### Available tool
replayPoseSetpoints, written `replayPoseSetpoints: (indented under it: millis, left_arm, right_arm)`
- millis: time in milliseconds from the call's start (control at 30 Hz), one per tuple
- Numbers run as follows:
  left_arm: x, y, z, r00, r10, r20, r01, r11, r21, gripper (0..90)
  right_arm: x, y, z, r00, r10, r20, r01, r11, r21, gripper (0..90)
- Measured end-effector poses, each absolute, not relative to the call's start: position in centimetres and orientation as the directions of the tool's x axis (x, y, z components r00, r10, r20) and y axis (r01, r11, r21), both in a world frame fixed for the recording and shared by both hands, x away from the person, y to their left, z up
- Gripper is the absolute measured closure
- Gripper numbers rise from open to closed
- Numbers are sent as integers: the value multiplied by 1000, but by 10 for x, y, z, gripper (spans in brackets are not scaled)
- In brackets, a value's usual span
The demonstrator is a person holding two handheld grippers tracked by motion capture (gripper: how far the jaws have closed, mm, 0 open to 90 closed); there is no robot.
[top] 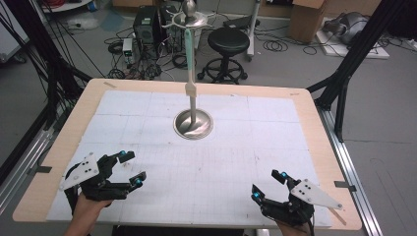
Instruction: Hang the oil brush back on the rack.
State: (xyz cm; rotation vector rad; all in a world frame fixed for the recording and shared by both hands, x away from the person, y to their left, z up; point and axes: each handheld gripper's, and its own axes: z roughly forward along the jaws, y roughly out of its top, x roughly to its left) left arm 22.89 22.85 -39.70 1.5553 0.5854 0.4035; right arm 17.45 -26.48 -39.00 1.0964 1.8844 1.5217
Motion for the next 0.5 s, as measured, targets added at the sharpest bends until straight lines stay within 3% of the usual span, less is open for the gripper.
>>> replayPoseSetpoints:
  millis: [500]
  left_arm:
    - [230,225,-399,803,587,-102,133,-10,991,212]
  right_arm:
    - [175,-265,-391,-570,814,114,290,69,955,176]
